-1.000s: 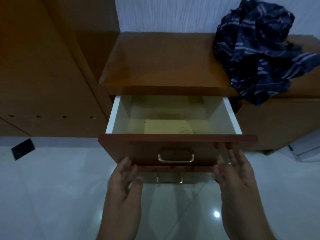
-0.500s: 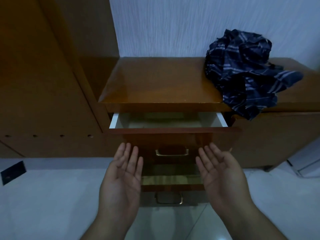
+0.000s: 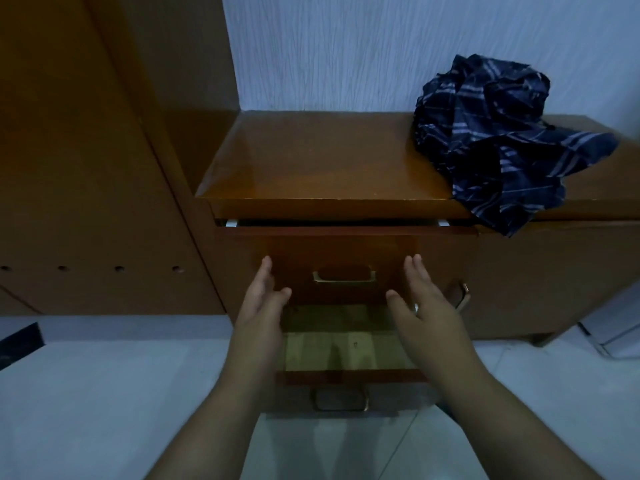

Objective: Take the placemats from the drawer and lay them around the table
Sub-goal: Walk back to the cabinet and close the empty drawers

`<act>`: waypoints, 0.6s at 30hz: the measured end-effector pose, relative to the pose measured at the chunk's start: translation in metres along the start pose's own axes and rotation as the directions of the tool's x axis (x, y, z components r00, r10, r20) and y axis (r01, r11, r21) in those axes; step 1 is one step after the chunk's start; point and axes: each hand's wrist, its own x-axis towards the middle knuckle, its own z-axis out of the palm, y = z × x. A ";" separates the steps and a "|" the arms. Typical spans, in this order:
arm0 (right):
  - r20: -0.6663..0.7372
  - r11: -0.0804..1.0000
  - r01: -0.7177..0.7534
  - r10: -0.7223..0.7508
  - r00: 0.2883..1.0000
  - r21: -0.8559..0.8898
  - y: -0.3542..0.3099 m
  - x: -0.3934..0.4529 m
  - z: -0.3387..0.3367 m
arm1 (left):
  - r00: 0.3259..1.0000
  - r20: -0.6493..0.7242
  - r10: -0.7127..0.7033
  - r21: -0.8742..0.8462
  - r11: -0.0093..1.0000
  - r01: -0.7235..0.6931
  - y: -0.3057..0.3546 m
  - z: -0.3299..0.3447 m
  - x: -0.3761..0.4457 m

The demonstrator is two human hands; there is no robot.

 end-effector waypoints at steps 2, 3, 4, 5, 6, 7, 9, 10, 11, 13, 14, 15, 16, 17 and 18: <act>0.027 0.982 0.050 -0.045 0.999 -0.182 0.009 0.008 0.004 | 0.996 0.044 0.075 0.293 0.952 -0.085 -0.003 -0.006 0.006; 0.036 0.968 0.062 -0.055 0.998 -0.244 0.011 0.012 0.005 | 0.989 0.086 0.118 0.423 0.895 -0.143 -0.005 -0.009 0.009; 0.038 0.955 0.071 -0.062 0.997 -0.289 0.014 0.016 0.005 | 0.981 0.126 0.149 0.526 0.828 -0.193 -0.007 -0.013 0.012; 0.035 0.943 0.080 -0.073 0.997 -0.322 0.015 0.020 0.005 | 0.974 0.151 0.168 0.605 0.763 -0.226 -0.009 -0.016 0.016; 0.031 0.935 0.087 -0.081 0.996 -0.343 0.016 0.023 0.004 | 0.970 0.163 0.181 0.667 0.704 -0.243 -0.011 -0.020 0.021; 0.029 0.930 0.089 -0.084 0.996 -0.358 0.015 0.026 0.003 | 0.967 0.167 0.190 0.715 0.652 -0.252 -0.012 -0.024 0.025; 0.031 0.925 0.081 -0.075 0.997 -0.372 0.013 0.030 0.002 | 0.965 0.172 0.197 0.779 0.572 -0.255 -0.016 -0.028 0.032; 0.037 0.923 0.072 -0.063 0.997 -0.379 0.012 0.032 0.002 | 0.965 0.177 0.193 0.802 0.540 -0.255 -0.017 -0.030 0.036; 0.047 0.920 0.064 -0.050 0.998 -0.387 0.011 0.034 0.003 | 0.965 0.183 0.187 0.821 0.511 -0.254 -0.018 -0.031 0.040; 0.065 0.910 0.058 -0.034 0.997 -0.411 0.008 0.035 0.003 | 0.967 0.187 0.172 0.846 0.472 -0.247 -0.020 -0.032 0.046; 0.069 0.905 0.061 -0.034 0.997 -0.421 0.007 0.036 0.004 | 0.969 0.183 0.165 0.854 0.462 -0.240 -0.021 -0.033 0.048; 0.071 0.902 0.062 -0.035 0.997 -0.427 0.006 0.036 0.004 | 0.970 0.180 0.160 0.859 0.455 -0.235 -0.022 -0.033 0.050; 0.074 0.901 0.063 -0.034 0.997 -0.430 0.006 0.036 0.004 | 0.971 0.180 0.156 0.862 0.450 -0.232 -0.022 -0.033 0.051; 0.080 0.901 0.063 -0.031 0.996 -0.430 0.007 0.036 0.003 | 0.972 0.182 0.148 0.867 0.443 -0.230 -0.023 -0.032 0.051; 0.085 0.901 0.062 -0.028 0.996 -0.429 0.007 0.036 0.002 | 0.973 0.184 0.139 0.871 0.435 -0.227 -0.024 -0.032 0.050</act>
